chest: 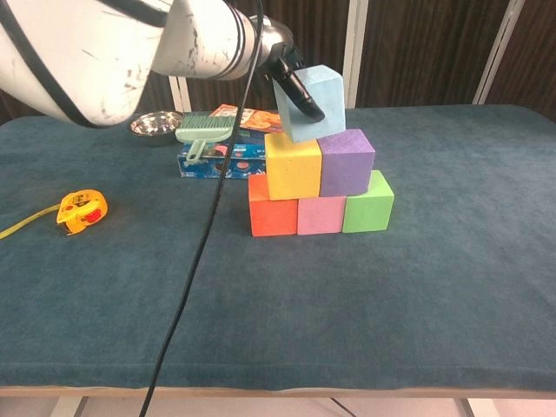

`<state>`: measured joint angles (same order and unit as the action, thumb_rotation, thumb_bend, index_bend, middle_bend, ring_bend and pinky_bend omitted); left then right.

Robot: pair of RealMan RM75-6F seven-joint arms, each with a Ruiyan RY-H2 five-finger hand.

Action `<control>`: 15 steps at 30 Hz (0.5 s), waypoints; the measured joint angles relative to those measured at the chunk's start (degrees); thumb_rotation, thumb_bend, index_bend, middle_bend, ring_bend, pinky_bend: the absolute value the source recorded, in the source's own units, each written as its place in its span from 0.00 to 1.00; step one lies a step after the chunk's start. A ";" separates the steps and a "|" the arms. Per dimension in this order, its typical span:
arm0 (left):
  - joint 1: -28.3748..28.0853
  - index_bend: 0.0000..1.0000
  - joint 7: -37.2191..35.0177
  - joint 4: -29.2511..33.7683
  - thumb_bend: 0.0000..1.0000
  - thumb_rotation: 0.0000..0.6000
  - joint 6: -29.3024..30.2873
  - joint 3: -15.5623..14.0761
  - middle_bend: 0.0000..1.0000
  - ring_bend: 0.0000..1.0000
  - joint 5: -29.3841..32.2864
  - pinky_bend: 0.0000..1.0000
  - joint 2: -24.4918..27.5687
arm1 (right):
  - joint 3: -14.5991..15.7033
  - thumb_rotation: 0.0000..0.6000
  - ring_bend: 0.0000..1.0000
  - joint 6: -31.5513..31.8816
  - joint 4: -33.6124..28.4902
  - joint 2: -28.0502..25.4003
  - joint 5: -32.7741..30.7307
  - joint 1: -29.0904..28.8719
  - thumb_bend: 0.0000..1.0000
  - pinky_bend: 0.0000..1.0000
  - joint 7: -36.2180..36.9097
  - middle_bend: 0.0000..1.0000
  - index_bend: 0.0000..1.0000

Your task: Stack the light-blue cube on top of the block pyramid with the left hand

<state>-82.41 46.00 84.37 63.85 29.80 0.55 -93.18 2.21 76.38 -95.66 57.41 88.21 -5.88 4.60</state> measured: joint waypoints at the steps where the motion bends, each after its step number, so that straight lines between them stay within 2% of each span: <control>1: 0.17 0.69 -0.14 0.21 0.27 0.84 -0.46 0.03 0.48 0.35 -0.33 0.23 0.09 | 0.00 1.00 0.00 -0.03 -0.01 -0.01 -0.01 -0.01 0.21 0.00 0.00 0.00 0.00; 5: 0.74 0.69 -0.35 0.97 0.27 0.85 -2.55 -0.32 0.48 0.35 -1.68 0.22 0.63 | 0.01 1.00 0.00 0.14 -0.10 -0.04 0.06 0.08 0.21 0.00 0.04 0.00 0.00; 8: 1.19 0.68 -0.58 1.18 0.28 0.92 -4.86 -1.15 0.48 0.34 -3.68 0.21 1.10 | 0.03 1.00 0.00 0.14 -0.15 0.00 0.11 0.09 0.21 0.00 -0.21 0.00 0.00; 15: 2.58 0.68 -3.72 0.16 0.28 0.94 -8.82 -3.66 0.48 0.34 -12.65 0.20 1.32 | -0.03 1.00 0.00 -0.03 -0.34 0.04 -0.18 0.07 0.21 0.00 -0.65 0.00 0.00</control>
<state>-79.84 42.28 84.53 55.04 26.14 -12.10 -91.85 2.17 76.35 -96.00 57.44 88.03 -5.81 3.94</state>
